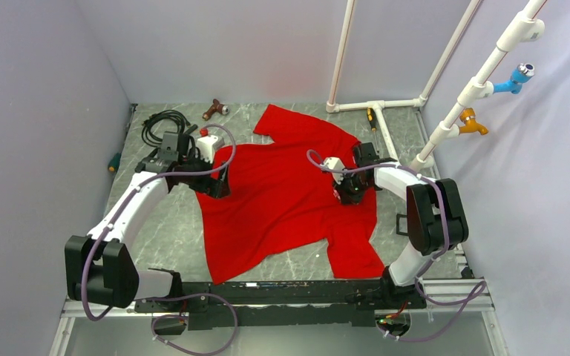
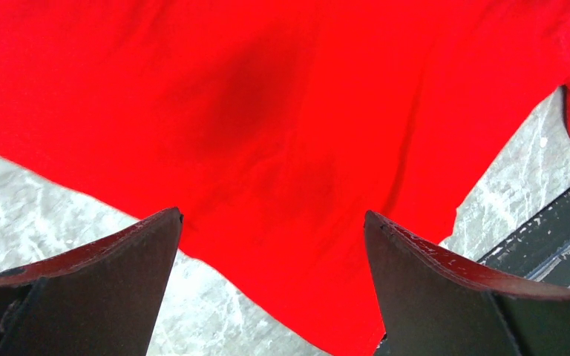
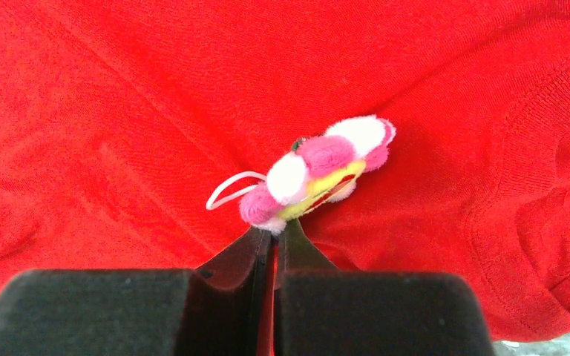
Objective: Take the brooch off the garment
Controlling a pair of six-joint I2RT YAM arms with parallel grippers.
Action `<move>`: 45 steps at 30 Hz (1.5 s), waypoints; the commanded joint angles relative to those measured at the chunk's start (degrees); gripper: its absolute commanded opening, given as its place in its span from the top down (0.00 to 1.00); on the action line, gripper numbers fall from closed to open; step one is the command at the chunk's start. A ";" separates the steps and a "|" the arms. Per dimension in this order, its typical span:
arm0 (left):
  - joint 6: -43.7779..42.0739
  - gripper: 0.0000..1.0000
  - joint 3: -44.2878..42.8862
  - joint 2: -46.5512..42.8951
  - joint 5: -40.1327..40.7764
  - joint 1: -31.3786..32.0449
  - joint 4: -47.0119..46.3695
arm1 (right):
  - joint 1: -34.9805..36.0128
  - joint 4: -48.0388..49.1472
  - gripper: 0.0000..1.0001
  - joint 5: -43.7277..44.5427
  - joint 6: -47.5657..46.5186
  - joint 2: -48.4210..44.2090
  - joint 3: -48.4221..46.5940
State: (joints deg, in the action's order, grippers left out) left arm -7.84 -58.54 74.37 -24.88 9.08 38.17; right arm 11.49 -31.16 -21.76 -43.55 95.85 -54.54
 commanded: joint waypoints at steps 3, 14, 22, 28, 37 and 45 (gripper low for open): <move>0.53 0.00 2.34 -0.35 -7.49 2.88 -6.68 | -0.66 -2.77 1.00 1.51 -1.85 2.29 2.78; 3.69 0.01 17.12 -6.47 -22.19 6.45 -30.85 | -5.80 -8.89 1.00 -14.34 -6.33 4.26 -2.28; 6.93 0.09 21.11 -3.34 -21.72 11.76 -42.43 | -3.14 -15.81 1.00 -22.65 -8.29 8.80 -8.19; 4.17 0.21 21.98 0.96 -20.80 17.44 -49.51 | -1.29 -18.77 1.00 -29.31 -6.38 13.92 -9.68; 3.25 0.39 18.25 12.16 -13.48 26.55 -62.06 | -2.91 -18.08 1.00 -31.65 -1.52 11.39 -12.40; 2.65 0.47 12.01 19.97 -10.72 30.66 -68.20 | -6.16 -30.43 1.00 -34.50 -10.20 11.95 -17.47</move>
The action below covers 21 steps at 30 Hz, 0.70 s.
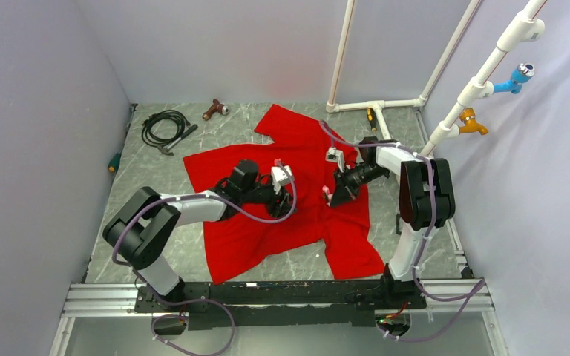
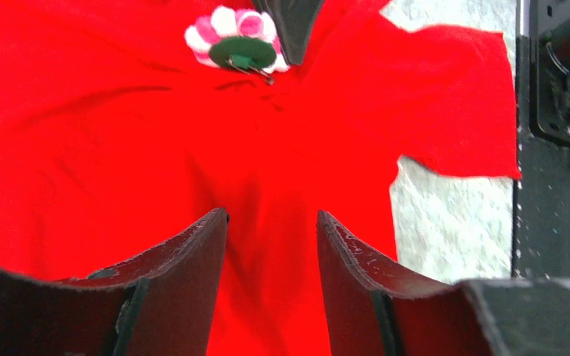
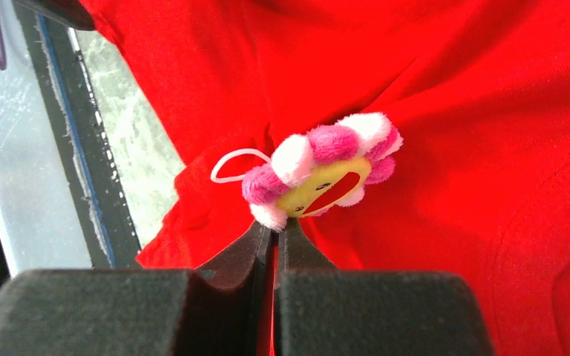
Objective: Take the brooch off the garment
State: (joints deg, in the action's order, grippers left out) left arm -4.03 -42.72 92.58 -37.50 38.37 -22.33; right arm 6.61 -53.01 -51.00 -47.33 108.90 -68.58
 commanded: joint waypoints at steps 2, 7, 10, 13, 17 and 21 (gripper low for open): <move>-1.84 0.47 -4.55 2.48 2.12 1.96 -8.72 | -1.41 -12.26 1.00 -7.23 -8.41 -0.77 -4.66; -7.58 0.48 -3.46 1.23 1.04 4.07 -9.57 | -0.82 -16.80 1.00 -13.25 -10.57 -0.71 -7.20; -9.29 0.48 -2.42 0.22 1.58 4.84 -9.36 | 0.61 -17.62 1.00 -15.37 -10.55 -0.91 -8.32; -10.33 0.48 -1.04 -0.61 3.69 5.78 -9.76 | 1.29 -19.23 1.00 -17.54 -11.29 -1.03 -9.09; -10.40 0.35 0.68 -0.64 6.99 6.35 -11.57 | 1.35 -25.62 1.00 -19.53 -16.84 0.69 -10.04; -11.23 0.40 0.76 0.38 8.73 6.78 -11.97 | 1.31 -28.44 1.00 -20.24 -19.09 0.84 -9.01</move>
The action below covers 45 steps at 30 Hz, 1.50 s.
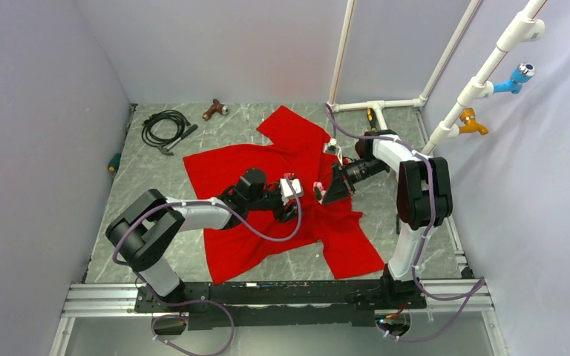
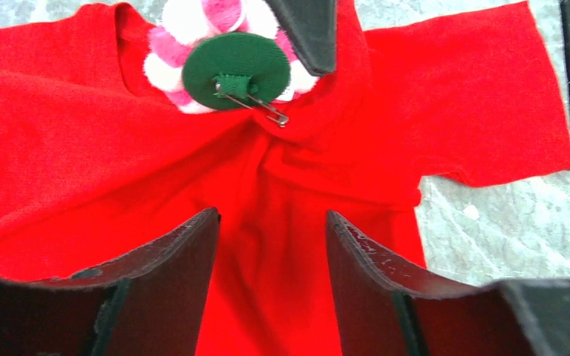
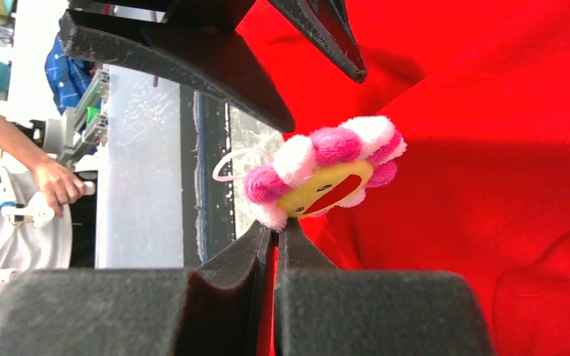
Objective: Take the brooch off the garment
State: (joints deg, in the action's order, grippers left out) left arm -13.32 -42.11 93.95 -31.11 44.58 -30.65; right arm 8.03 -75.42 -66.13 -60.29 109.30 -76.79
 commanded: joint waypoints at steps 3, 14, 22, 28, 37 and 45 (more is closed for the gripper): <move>-1.62 0.42 -0.50 0.23 2.59 0.77 -4.65 | -0.04 -5.43 1.00 -5.09 -5.14 0.07 -0.47; 2.42 0.41 -2.67 4.04 2.33 2.41 -9.12 | -0.05 -6.58 1.00 -6.10 -3.94 1.35 -0.97; 3.96 0.53 -4.04 5.69 2.27 3.17 -11.23 | -0.03 -8.62 1.00 -7.04 -5.43 1.59 -0.50; 5.10 0.66 -5.12 5.86 1.20 4.51 -13.38 | -0.05 -8.06 1.00 -6.78 -4.74 1.75 -0.20; 2.24 1.00 -4.37 4.28 0.50 5.08 -13.47 | -0.12 -5.32 1.00 -5.10 -2.70 1.66 0.48; -0.08 1.00 -3.60 2.06 0.11 6.03 -13.96 | -0.12 -0.66 1.00 -2.64 0.80 1.22 2.01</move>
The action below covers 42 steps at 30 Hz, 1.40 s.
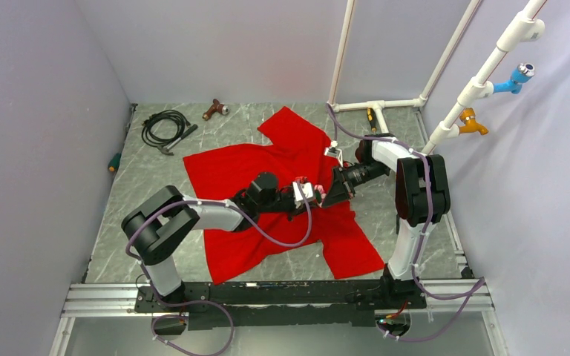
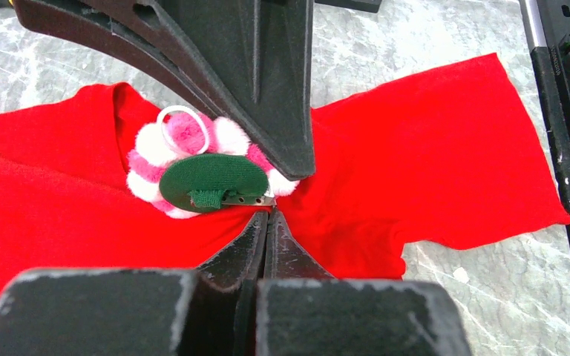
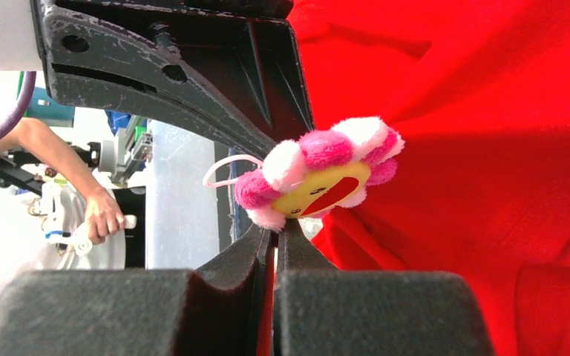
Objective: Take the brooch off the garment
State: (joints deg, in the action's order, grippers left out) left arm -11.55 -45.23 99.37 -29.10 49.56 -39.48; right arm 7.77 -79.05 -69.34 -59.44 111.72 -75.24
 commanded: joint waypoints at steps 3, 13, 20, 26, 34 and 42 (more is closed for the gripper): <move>-2.34 1.00 -0.47 -3.91 -1.50 1.30 -5.48 | 0.12 4.34 1.00 1.77 0.45 -1.60 1.70; -3.55 1.00 0.21 -5.21 -0.23 1.82 -4.85 | 0.14 5.54 1.00 3.64 -0.31 -1.20 2.91; -4.04 1.00 1.04 -4.30 0.13 1.85 -4.49 | 0.06 2.90 1.00 2.39 -2.61 -1.19 2.09; -4.53 1.00 1.46 -3.75 0.58 1.80 -4.05 | 0.05 0.72 1.00 2.43 -4.62 -1.14 1.25; -3.57 1.00 -0.03 -2.10 1.88 1.64 -3.60 | 0.27 -1.59 1.00 1.21 -5.72 -1.54 1.36; -4.28 1.00 -1.93 0.01 0.70 1.52 -2.02 | 0.32 -3.83 1.00 -1.23 -5.65 -1.66 1.52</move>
State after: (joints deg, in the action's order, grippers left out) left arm -15.29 -44.88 98.85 -27.68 50.96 -39.57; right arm 7.70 -79.75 -66.81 -62.70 111.63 -72.38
